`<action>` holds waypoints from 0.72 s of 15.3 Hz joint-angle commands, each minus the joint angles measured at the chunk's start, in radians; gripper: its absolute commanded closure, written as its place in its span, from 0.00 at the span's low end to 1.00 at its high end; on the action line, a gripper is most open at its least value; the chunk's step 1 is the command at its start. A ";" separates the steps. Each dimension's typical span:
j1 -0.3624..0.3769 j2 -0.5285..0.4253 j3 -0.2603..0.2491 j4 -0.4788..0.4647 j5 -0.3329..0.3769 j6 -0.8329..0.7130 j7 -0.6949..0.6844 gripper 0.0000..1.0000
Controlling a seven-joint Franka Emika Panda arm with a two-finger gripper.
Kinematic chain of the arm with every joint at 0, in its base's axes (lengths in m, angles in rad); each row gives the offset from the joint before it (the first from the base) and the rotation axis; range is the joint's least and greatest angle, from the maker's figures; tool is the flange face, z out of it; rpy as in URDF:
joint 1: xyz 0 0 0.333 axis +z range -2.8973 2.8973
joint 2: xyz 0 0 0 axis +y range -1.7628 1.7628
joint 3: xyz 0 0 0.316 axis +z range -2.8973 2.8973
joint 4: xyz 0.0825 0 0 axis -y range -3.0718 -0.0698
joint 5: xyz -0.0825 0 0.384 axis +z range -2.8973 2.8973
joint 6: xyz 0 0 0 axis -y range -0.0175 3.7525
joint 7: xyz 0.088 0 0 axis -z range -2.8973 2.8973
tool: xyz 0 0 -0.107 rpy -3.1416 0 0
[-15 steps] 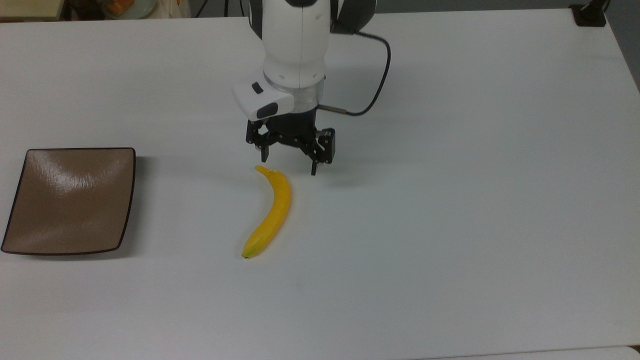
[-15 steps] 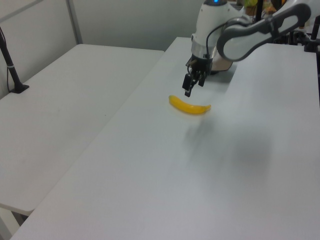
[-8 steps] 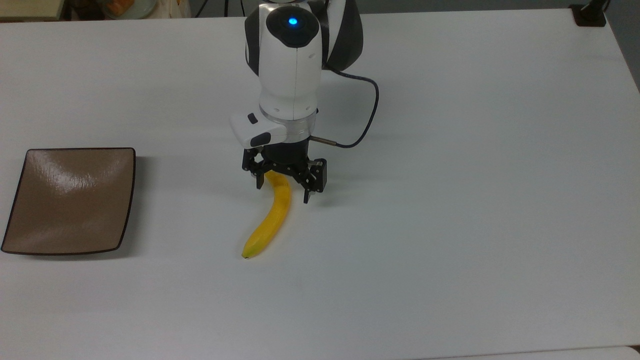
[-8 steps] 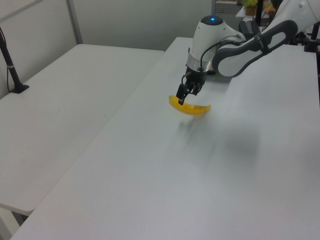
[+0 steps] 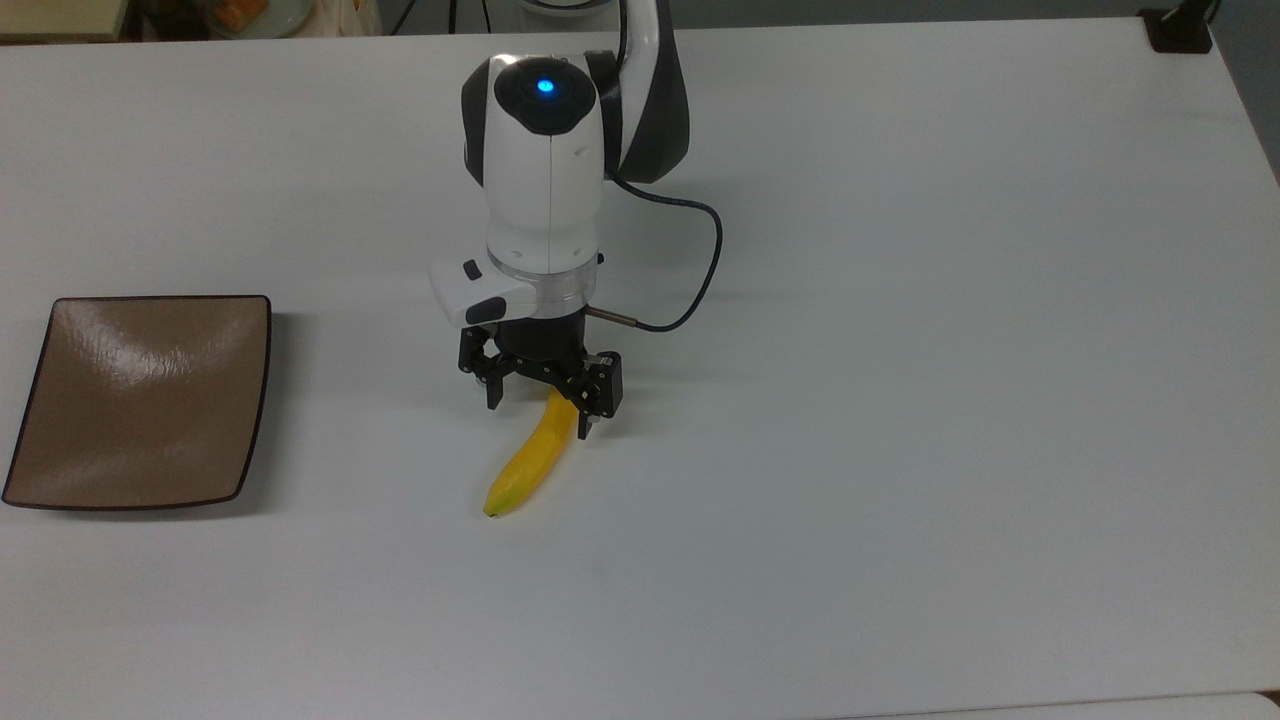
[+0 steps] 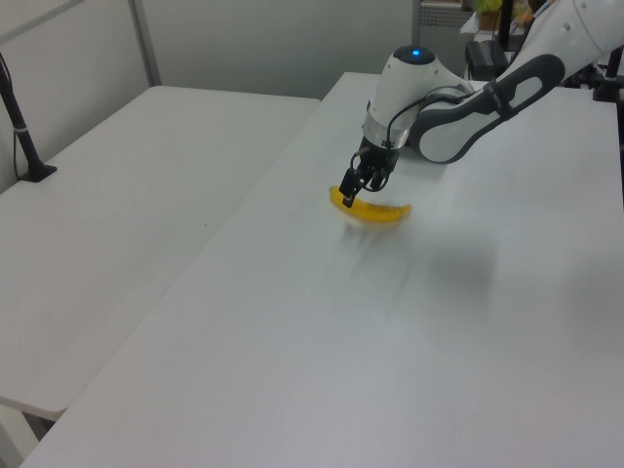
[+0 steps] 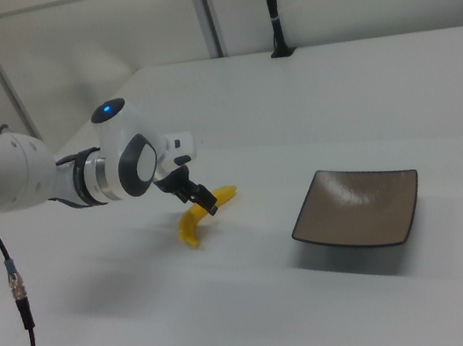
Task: Bananas placed on a ceramic plate
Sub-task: 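Lower the gripper onto the banana and close it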
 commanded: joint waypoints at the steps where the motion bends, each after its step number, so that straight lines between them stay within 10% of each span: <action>1: 0.004 0.020 0.000 0.012 -0.006 0.024 0.022 0.00; 4: 0.007 0.043 0.000 0.012 -0.007 0.047 0.021 0.00; 5: 0.009 0.044 0.000 0.014 -0.010 0.047 0.019 0.15; 6: 0.009 0.044 0.000 0.014 -0.007 0.047 0.024 0.55; 8: 0.010 0.044 0.000 0.014 -0.009 0.047 0.024 0.82; 11: 0.010 0.044 -0.001 0.014 -0.018 0.047 0.018 0.91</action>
